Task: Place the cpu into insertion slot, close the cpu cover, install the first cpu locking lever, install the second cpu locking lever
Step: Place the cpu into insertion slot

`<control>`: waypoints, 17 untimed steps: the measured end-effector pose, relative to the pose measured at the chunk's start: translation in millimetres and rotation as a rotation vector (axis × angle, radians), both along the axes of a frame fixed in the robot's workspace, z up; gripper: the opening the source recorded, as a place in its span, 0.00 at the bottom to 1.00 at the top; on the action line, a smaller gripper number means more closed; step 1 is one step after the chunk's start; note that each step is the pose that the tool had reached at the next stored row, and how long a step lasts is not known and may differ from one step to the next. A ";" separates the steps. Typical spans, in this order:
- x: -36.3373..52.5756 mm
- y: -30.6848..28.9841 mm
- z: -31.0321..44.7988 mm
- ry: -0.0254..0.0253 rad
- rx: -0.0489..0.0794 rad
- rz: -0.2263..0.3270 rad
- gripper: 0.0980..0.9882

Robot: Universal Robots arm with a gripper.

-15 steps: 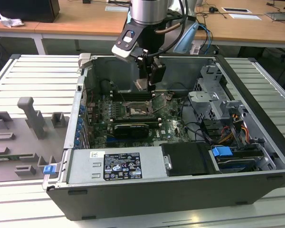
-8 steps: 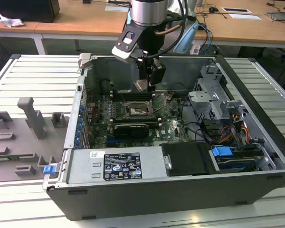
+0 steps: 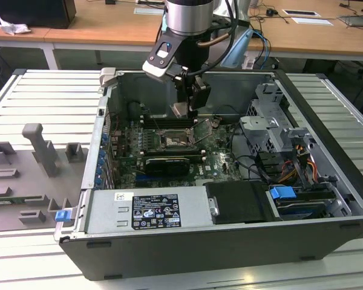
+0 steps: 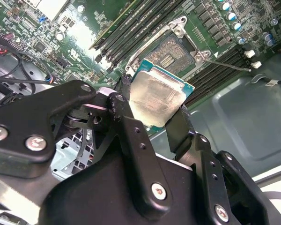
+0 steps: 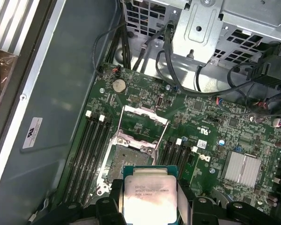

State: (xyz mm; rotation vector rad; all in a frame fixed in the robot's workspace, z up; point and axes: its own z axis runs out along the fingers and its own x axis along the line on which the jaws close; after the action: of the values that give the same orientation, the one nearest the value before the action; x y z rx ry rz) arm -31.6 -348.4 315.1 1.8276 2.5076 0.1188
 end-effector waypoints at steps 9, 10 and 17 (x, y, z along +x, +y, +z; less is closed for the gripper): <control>0.0 0.0 -3.1 0.0000 0.000 0.000 0.50; 0.0 0.0 -3.5 0.0000 0.000 0.000 0.50; 0.0 0.0 -5.3 0.0000 0.000 0.000 0.50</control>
State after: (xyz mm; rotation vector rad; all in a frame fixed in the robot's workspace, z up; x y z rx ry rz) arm -31.7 -348.4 309.8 1.8276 2.5077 0.1188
